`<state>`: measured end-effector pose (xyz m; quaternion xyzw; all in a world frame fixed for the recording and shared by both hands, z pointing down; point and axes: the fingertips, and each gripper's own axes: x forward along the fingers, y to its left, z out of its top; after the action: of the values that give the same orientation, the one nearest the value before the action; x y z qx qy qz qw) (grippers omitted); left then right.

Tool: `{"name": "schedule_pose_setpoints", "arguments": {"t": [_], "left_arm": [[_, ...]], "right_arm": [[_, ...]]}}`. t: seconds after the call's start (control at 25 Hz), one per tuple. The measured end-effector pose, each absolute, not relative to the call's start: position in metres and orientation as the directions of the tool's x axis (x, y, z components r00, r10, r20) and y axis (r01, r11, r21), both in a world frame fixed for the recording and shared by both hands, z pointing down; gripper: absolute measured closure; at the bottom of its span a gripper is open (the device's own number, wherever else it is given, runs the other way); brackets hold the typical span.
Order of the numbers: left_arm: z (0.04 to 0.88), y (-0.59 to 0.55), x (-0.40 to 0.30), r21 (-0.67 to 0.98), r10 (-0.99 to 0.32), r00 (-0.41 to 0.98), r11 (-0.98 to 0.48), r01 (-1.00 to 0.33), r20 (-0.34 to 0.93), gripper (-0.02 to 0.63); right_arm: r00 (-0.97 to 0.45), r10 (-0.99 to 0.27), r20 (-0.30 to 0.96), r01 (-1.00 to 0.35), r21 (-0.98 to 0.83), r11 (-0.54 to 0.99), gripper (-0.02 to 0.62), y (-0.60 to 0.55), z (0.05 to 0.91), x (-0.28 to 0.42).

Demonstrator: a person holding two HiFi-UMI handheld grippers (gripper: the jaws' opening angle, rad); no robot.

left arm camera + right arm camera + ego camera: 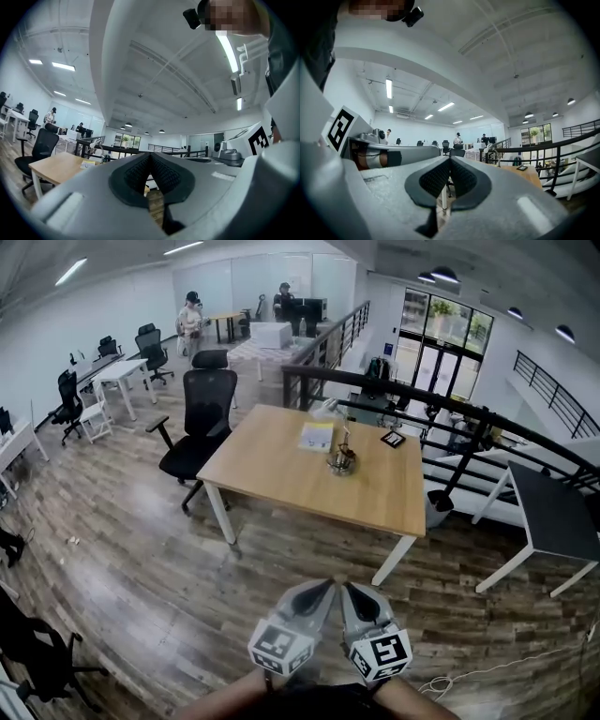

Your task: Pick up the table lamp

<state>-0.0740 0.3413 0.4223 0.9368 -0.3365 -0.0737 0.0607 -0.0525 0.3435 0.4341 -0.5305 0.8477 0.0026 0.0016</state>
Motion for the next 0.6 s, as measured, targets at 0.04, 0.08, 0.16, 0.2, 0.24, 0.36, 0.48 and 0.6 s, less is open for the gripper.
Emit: {"name": "schedule_pose_setpoints", "arguments": {"t": [0.04, 0.08, 0.16, 0.2, 0.24, 0.36, 0.48, 0.6], "left_arm": [[0.423, 0.334, -0.08, 0.166, -0.639, 0.763, -0.766, -0.621, -0.098, 0.604], [0.424, 0.327, -0.086, 0.172, -0.639, 0.763, -0.766, -0.62, -0.097, 0.604], [0.428, 0.317, -0.093, 0.186, -0.637, 0.765, -0.766, -0.615, -0.093, 0.604], [0.43, 0.313, -0.095, 0.19, -0.634, 0.768, -0.768, -0.611, -0.09, 0.604], [0.432, 0.31, -0.096, 0.192, -0.631, 0.771, -0.77, -0.608, -0.088, 0.604], [0.436, 0.299, -0.097, 0.197, -0.631, 0.772, -0.769, -0.608, -0.081, 0.604], [0.438, 0.287, -0.096, 0.206, -0.633, 0.771, -0.766, -0.609, -0.076, 0.604], [0.443, 0.267, -0.092, 0.208, -0.637, 0.768, -0.762, -0.613, -0.068, 0.604]], "right_arm": [[-0.434, -0.901, -0.008, -0.901, 0.006, 0.434, 0.592, 0.338, 0.433, -0.058], [-0.431, -0.902, -0.006, -0.902, 0.006, 0.431, 0.592, 0.332, 0.435, -0.062], [-0.428, -0.904, 0.005, -0.904, -0.002, 0.428, 0.592, 0.323, 0.442, -0.069], [-0.426, -0.905, 0.012, -0.905, -0.003, 0.426, 0.592, 0.319, 0.445, -0.07], [-0.423, -0.906, 0.016, -0.906, -0.004, 0.423, 0.592, 0.315, 0.446, -0.071], [-0.42, -0.907, 0.02, -0.907, -0.005, 0.42, 0.592, 0.304, 0.447, -0.072], [-0.425, -0.905, 0.017, -0.905, -0.001, 0.425, 0.592, 0.293, 0.446, -0.074], [-0.433, -0.901, 0.019, -0.901, -0.005, 0.433, 0.592, 0.275, 0.451, -0.07]]}}
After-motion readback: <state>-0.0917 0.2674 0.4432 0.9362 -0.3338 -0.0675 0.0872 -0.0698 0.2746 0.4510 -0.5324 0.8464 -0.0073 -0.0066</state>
